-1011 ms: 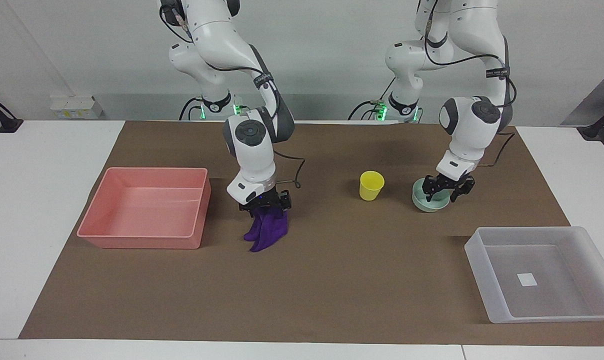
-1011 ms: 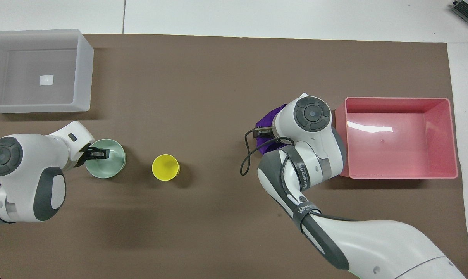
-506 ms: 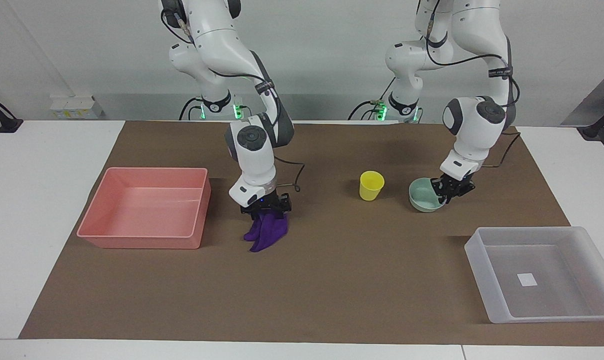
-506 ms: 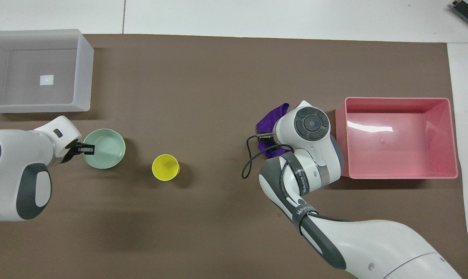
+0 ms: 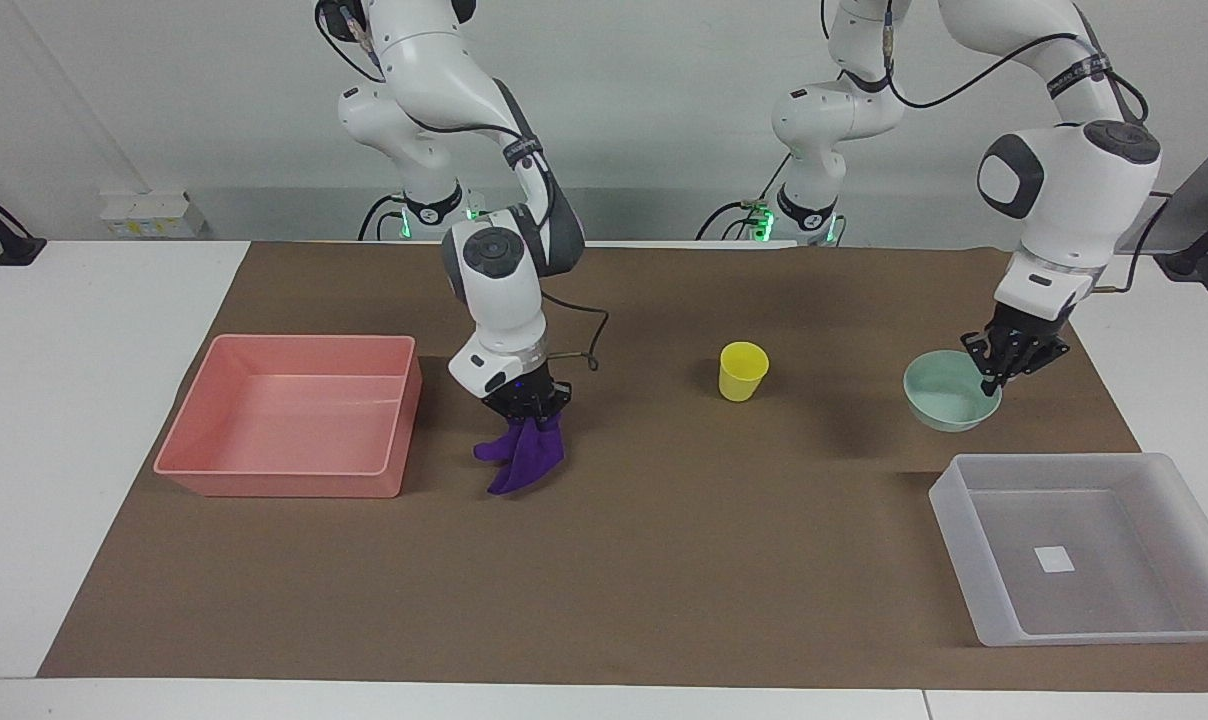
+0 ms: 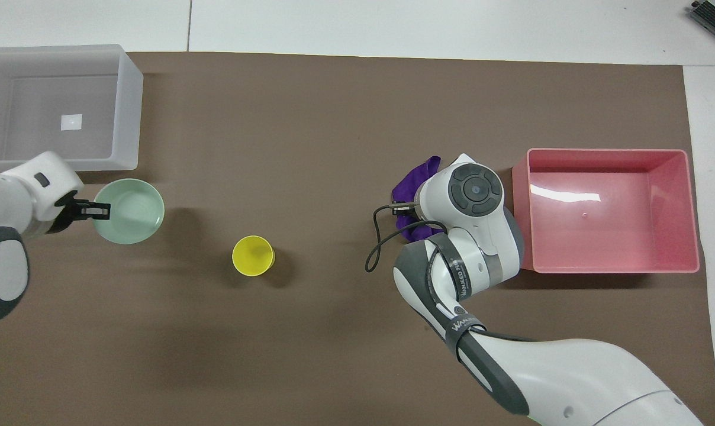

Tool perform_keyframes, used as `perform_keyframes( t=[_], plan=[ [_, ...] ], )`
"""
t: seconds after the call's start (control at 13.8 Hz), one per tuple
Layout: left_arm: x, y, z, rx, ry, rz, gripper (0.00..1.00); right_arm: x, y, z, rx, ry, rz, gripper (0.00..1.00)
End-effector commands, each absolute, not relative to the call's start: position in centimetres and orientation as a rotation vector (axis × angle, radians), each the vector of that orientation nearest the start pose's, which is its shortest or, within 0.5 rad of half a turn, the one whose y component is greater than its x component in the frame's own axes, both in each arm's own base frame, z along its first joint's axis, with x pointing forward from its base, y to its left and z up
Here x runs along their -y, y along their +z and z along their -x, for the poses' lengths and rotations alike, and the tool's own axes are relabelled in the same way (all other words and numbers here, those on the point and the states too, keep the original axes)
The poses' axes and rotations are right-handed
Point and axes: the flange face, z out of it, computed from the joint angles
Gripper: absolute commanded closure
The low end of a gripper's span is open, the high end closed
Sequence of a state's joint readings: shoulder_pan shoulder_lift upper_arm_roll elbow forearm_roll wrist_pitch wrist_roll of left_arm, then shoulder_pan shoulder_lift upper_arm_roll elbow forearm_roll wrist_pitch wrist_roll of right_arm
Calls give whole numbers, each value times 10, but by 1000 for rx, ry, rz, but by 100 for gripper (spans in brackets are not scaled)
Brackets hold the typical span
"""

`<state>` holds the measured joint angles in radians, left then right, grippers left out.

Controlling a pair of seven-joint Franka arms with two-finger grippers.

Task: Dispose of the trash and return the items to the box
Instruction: 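Lift the bowl into the clear box while the right gripper carries the cloth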

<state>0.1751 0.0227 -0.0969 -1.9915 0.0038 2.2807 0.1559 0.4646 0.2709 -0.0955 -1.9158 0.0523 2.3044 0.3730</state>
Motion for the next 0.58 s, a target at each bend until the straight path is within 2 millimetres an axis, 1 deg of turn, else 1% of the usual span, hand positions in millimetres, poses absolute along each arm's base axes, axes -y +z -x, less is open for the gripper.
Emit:
perform_keyframes(
  t=[0.0, 0.07, 0.14, 0.22, 0.29, 0.36, 0.43, 0.51],
  plan=[
    [-82, 474, -642, -93, -436, 3064, 100, -203, 421, -576, -127, -194, 3057, 100],
    [-88, 477, -658, -84, -459, 3063, 100, -193, 437, -574, -142, -206, 3056, 100],
    [-102, 476, -673, -61, -451, 3066, 100, -180, 456, -575, -164, -218, 3053, 100],
    [-114, 467, -688, -38, -443, 3070, 100, -161, 466, -576, -185, -217, 3061, 100],
    [-123, 460, -703, -30, -438, 3070, 100, -141, 479, -577, -199, -243, 3065, 100],
    [-129, 452, -720, -23, -441, 3075, 100, -121, 488, -578, -179, -256, 3074, 100],
    [-135, 445, -733, -14, -451, 3076, 100, -98, 491, -579, -168, -245, 3083, 100],
    [-141, 435, -744, -4, -457, 3077, 100, -71, 493, -581, -151, -247, 3092, 100]
  ],
)
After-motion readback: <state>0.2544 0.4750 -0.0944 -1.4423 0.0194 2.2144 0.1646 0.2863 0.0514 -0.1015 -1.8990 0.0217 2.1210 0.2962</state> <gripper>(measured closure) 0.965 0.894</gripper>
